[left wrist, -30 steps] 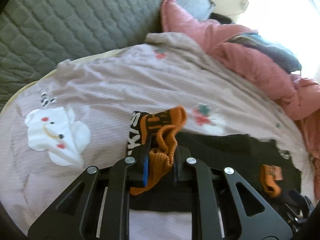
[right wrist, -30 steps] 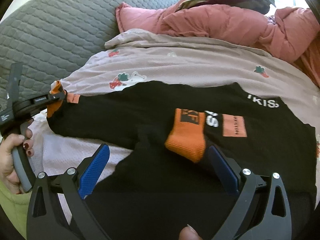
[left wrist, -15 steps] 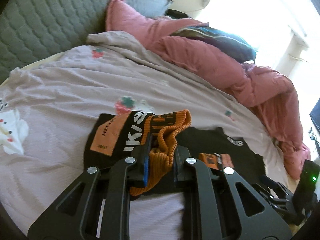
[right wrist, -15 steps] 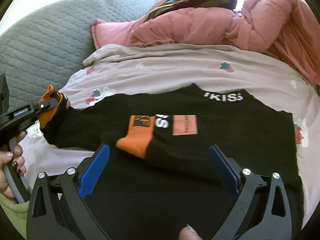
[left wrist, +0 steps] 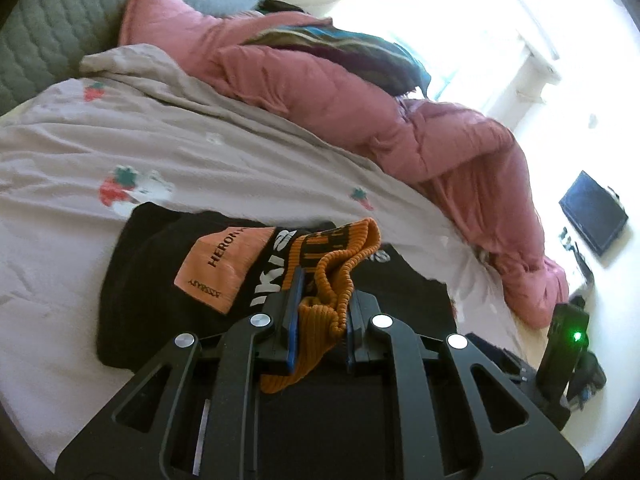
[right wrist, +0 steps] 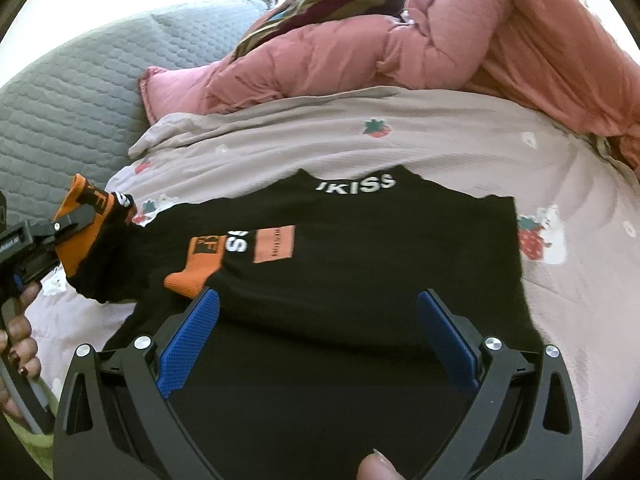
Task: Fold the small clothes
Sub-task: 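Carry the second cuff across the shirt body with the left tool, release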
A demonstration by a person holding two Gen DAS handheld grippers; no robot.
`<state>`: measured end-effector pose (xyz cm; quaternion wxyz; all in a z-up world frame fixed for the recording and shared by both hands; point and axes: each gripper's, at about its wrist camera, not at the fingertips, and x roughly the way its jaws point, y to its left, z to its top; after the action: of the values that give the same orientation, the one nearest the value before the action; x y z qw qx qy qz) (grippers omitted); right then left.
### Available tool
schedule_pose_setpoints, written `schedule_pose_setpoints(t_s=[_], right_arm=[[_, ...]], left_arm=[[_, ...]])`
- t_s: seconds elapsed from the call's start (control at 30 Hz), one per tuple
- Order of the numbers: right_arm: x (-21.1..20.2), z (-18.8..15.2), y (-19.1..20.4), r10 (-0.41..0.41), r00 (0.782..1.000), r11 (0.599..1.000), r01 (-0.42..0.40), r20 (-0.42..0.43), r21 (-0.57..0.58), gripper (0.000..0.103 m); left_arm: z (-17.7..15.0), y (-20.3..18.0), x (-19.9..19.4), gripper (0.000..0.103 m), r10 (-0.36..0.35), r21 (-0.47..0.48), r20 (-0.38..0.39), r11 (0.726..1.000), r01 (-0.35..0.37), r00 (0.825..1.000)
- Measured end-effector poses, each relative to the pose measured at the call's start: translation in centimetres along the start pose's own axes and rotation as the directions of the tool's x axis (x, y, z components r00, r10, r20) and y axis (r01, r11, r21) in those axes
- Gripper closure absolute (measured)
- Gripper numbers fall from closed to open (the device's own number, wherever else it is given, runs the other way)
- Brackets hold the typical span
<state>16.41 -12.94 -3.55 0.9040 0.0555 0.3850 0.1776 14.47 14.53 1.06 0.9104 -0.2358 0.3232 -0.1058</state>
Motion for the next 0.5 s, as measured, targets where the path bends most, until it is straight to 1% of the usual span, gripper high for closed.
schedule_pose_setpoints(t_s=[0.17,0.3,0.4,0.47,0.5], right_arm=[[-0.6,-0.4,-1.7,-0.012,1.0,1.0,0.012,-0.001,0.023,0.005],[-1.1,-0.5,-2.6,-0.022,1.0,0.999,0.022,0.002,0.036,0.005],[-1.4,-0.6,-3.3,-0.029,1.0,0.999,0.029,0.003,0.044,0.005],[-1.5,-0.7,-3.6,-0.033,0.999,0.998,0.033,0.004,0.049,0.005],[-1.6,-0.7,-3.8,-0.033,0.999,0.998,0.033,0.004,0.051,0.005]], left_arm=[[-1.5,-2.2,2.6,0.094,-0.02,0.039,-0.073,0.999,0.023,0.997],[-2.5,-3.5,3.5,0.094,-0.048,0.056,-0.108,0.997,0.054,0.993],[-3.3,-4.2,4.5,0.093,-0.051,0.07,-0.138,0.996,0.061,0.989],[-3.9,-4.5,5.1,0.091,-0.049,0.079,-0.16,0.995,0.062,0.986],[-4.2,-4.7,5.4,0.088,-0.046,0.081,-0.171,0.995,0.061,0.984]])
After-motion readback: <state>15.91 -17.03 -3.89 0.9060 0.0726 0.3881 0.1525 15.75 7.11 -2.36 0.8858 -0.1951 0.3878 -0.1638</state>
